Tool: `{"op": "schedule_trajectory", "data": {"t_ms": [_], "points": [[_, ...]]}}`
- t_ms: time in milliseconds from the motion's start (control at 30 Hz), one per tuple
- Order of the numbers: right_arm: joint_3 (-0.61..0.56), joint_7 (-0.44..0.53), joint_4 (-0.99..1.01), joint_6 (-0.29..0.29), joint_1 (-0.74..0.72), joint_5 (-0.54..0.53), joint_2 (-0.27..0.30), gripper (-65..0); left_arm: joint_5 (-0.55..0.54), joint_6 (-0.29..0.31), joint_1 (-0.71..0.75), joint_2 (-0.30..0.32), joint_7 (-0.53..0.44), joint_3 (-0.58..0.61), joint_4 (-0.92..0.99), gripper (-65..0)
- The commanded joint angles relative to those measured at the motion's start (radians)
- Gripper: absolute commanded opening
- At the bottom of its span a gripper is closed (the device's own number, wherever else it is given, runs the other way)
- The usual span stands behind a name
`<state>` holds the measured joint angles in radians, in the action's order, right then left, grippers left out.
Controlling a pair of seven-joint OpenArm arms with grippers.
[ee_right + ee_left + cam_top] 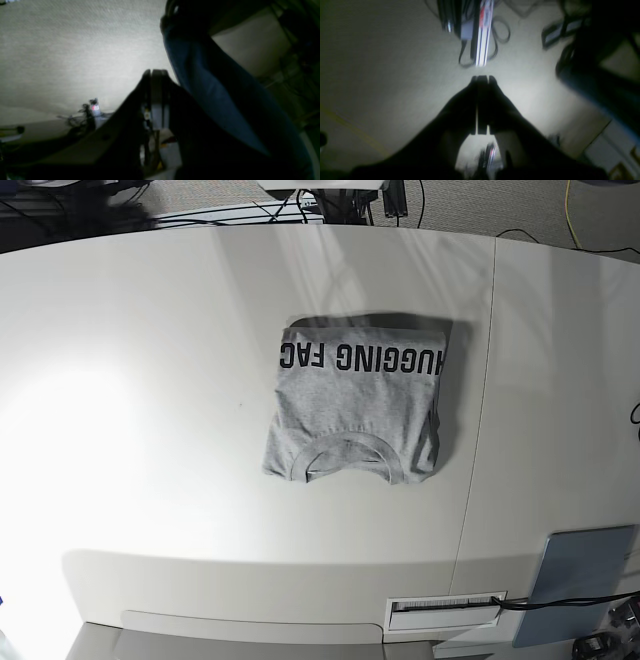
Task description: Fold the T-shirt properly
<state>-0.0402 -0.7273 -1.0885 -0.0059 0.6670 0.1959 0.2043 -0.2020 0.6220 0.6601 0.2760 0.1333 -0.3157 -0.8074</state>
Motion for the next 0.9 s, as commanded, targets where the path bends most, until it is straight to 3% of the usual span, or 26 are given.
{"op": "schedule_trajectory", "data": {"t_ms": [0,133,300,367,467,600,867], "points": [[0.002,0.021,0.053,0.001,-0.024,-0.004,0.009,-65.0,0.027,0.007,-0.006,-0.005,-0.04,-0.001,0.031,-65.0],[0.002,0.154,0.278,0.096,-0.169,-0.114,0.009,-65.0,0.13,-0.007,-0.098,-0.052,-0.129,-0.001,0.144,-65.0],[0.002,0.394,0.478,0.245,-0.304,-0.226,0.008,-65.0,0.151,-0.121,-0.204,-0.095,-0.159,-0.001,0.236,-64.7],[0.002,0.509,0.543,0.284,-0.344,-0.233,0.008,-65.0,0.151,-0.137,-0.248,-0.101,-0.156,-0.001,0.269,-62.9],[0.002,0.604,0.638,0.292,-0.41,-0.234,0.004,-65.0,0.15,-0.17,-0.314,-0.103,-0.151,-0.001,0.335,-58.2],[0.002,0.643,0.742,0.291,-0.496,-0.234,0.004,-65.0,0.151,-0.317,-0.394,-0.119,-0.154,-0.001,0.444,-55.7],[0.002,0.663,0.783,0.291,-0.531,-0.233,0.009,-65.0,0.151,-0.319,-0.433,-0.137,-0.161,-0.001,0.514,-55.7]]}}
